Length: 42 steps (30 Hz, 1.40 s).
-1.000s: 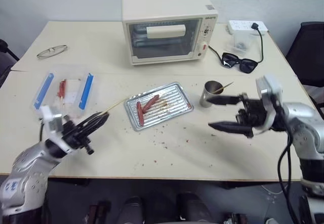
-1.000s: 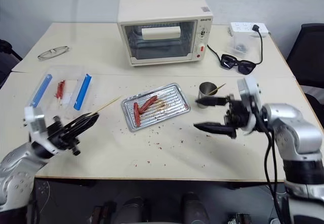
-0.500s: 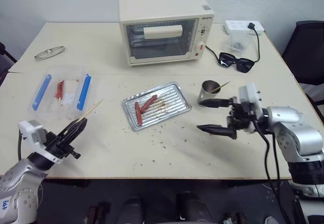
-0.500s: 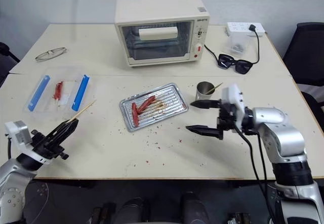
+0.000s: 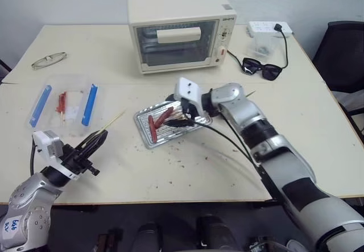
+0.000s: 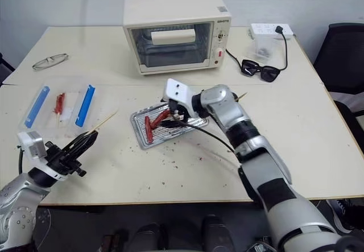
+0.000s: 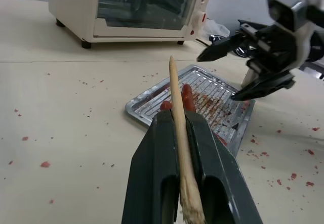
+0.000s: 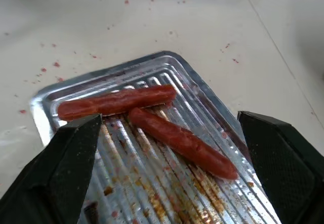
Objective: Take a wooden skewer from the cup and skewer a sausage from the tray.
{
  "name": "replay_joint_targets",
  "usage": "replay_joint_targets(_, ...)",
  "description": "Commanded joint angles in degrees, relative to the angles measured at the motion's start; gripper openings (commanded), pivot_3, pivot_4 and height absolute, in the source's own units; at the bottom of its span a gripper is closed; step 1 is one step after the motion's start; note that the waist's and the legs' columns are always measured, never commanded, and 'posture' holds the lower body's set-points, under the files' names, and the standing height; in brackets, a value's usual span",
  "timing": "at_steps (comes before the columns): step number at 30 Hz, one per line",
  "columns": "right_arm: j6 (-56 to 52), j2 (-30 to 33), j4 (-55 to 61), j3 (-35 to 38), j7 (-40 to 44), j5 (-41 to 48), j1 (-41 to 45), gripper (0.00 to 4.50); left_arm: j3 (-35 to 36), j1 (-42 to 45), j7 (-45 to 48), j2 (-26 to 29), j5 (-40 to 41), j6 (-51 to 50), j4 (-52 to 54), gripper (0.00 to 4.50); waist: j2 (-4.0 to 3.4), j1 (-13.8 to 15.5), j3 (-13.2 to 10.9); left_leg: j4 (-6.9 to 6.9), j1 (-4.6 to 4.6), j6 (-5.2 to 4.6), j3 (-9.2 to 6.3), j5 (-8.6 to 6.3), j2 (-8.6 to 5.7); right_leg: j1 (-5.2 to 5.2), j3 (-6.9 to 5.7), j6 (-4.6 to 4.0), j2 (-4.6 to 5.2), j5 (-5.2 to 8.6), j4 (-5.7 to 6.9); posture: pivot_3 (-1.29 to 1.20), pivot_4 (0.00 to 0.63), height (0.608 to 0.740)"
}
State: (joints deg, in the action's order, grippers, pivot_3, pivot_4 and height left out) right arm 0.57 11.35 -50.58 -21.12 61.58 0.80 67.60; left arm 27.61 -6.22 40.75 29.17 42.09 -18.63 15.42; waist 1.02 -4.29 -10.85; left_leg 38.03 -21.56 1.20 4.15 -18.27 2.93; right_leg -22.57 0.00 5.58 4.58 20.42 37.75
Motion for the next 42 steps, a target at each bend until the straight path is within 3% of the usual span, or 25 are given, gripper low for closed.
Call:
replay_joint_targets(1, 6.5, -2.3, -9.5, 0.7, -2.2, -3.2, 4.1, 4.47, 0.4, -0.7, -0.9, -0.5, 0.1, 0.9, 2.7, 0.00, 0.00, -0.4, 0.0, 0.00, 0.00, 0.00, 0.00, 0.00, 0.00, 0.00, 0.00, 0.00, 0.00, 0.00, 0.02, 0.00, 0.150, 0.740)
replay_joint_targets(8, 8.5, -7.1, -20.4, 2.8, -4.0, -6.2, 8.0, 4.47, -0.1, -0.4, -1.3, -0.9, 0.1, 1.2, 2.5, 0.00, 0.00, -1.0, 0.0, -0.02, 0.00, 0.03, -0.01, 0.01, 0.05, -0.01, 0.00, 0.00, -0.03, 0.00, 0.05, 0.00, 0.150, 0.740)
replay_joint_targets(17, 7.5, -11.0, -24.4, 5.0, -7.1, -9.2, 10.9, 4.47, -0.4, 0.2, -1.3, -0.7, 0.0, 1.2, 2.2, 0.00, 0.00, -1.4, 0.0, -0.07, 0.00, 0.07, -0.01, 0.02, 0.07, -0.02, -0.01, 0.00, -0.03, 0.00, 0.05, 0.00, 0.150, 0.740)
replay_joint_targets(26, -4.0, -9.2, -25.5, 4.4, 2.2, -12.3, 13.2, 4.47, -0.1, 0.3, -1.3, -0.4, -0.3, 1.4, 1.9, 0.00, 0.00, -1.4, 0.0, -0.07, 0.00, 0.07, -0.03, 0.02, 0.06, -0.01, -0.02, 0.00, -0.01, 0.00, 0.06, 0.00, 0.150, 0.740)
replay_joint_targets(32, -4.1, -7.7, -23.9, 3.9, 7.3, -13.5, 14.2, 4.47, -0.1, 0.3, -1.3, -0.3, -0.5, 1.8, 1.7, 0.00, 0.00, -1.3, 0.0, -0.07, 0.00, 0.07, -0.03, 0.02, 0.03, -0.01, -0.02, 0.00, 0.02, 0.00, 0.06, 0.00, 0.150, 0.740)
replay_joint_targets(42, -5.1, -3.3, -18.4, 2.2, 22.9, -14.3, 15.1, 4.47, 0.8, 0.2, -1.0, -0.1, -0.6, 2.1, 1.3, 0.00, 0.00, -1.4, 0.0, -0.09, 0.00, 0.08, -0.03, 0.01, 0.05, -0.02, -0.03, 0.00, -0.01, 0.00, 0.05, 0.00, 0.150, 0.740)
